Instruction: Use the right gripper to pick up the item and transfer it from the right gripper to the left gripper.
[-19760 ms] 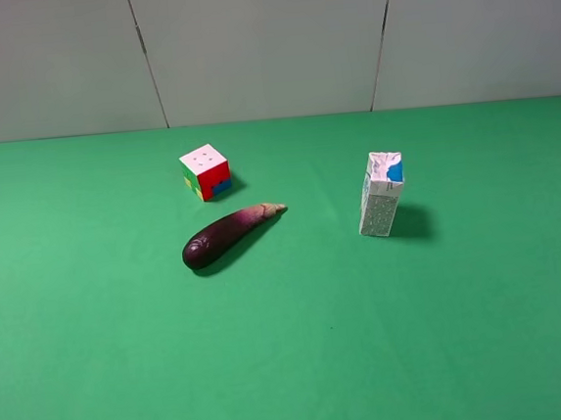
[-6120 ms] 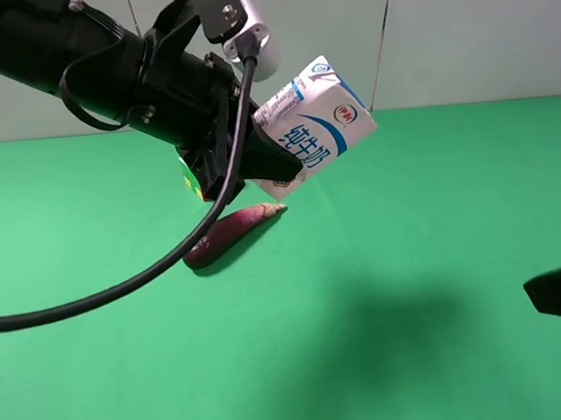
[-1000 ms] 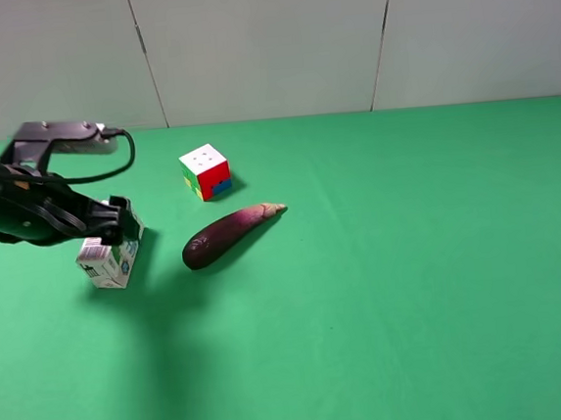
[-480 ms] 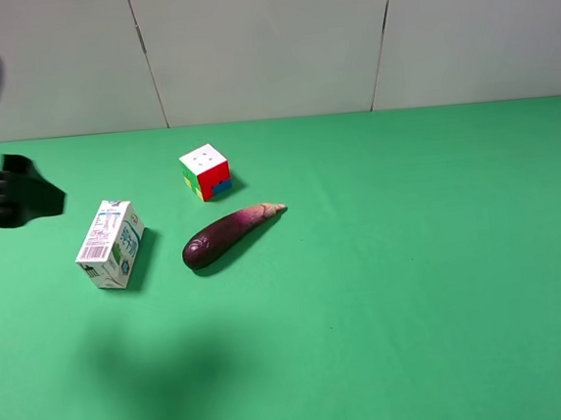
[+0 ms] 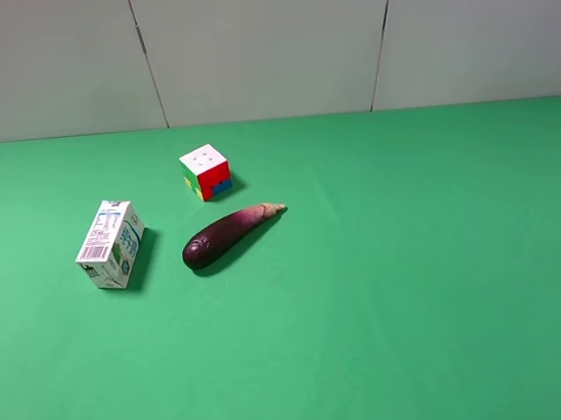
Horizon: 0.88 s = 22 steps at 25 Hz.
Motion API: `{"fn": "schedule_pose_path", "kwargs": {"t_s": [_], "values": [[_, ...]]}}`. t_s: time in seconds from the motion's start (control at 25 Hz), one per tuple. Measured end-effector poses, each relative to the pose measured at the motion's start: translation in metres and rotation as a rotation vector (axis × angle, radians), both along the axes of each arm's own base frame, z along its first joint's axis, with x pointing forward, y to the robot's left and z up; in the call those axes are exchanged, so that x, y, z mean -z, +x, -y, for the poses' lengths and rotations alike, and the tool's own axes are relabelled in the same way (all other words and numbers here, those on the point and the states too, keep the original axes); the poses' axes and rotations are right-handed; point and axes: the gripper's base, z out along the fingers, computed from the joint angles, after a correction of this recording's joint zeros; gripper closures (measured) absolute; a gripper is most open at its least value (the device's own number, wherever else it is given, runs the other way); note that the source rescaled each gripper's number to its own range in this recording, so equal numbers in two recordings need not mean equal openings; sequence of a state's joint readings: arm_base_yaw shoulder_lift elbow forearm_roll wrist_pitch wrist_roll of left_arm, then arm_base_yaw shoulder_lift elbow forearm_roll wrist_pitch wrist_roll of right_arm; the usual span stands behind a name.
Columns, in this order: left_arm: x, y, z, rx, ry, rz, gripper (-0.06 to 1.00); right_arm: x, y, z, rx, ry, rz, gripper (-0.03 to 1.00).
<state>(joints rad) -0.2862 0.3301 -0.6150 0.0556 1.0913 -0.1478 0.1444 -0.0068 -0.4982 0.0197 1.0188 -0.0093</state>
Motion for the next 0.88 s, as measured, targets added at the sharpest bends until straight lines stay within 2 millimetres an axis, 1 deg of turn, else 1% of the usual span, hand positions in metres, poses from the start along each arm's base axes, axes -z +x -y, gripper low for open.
{"fn": "schedule_pose_path", "kwargs": {"t_s": [0.08, 0.16, 0.32, 0.4, 0.6, 0.88], "values": [[0.001, -0.020, -0.006, -0.003, -0.012, 0.038, -0.05, 0.000, 0.000, 0.000, 0.000, 0.000, 0.000, -0.03], [0.004, -0.035, -0.010, 0.005, -0.016, 0.085, -0.05, 0.000, 0.000, 0.000, 0.000, 0.000, 0.000, -0.03], [0.011, -0.054, -0.016, 0.039, -0.012, 0.205, -0.05, 0.000, 0.000, 0.000, 0.000, 0.000, 0.000, -0.03], [0.014, -0.056, -0.017, 0.045, -0.007, 0.215, -0.05, 0.000, 0.000, 0.000, 0.000, 0.000, 0.001, -0.03], [0.025, -0.052, -0.013, 0.074, -0.014, 0.172, -0.05, 0.000, 0.000, 0.000, 0.000, 0.000, 0.001, -0.03], [0.025, -0.051, -0.013, 0.073, -0.005, 0.186, -0.05, 0.000, 0.000, 0.000, -0.001, 0.001, 0.001, -0.03]]}}
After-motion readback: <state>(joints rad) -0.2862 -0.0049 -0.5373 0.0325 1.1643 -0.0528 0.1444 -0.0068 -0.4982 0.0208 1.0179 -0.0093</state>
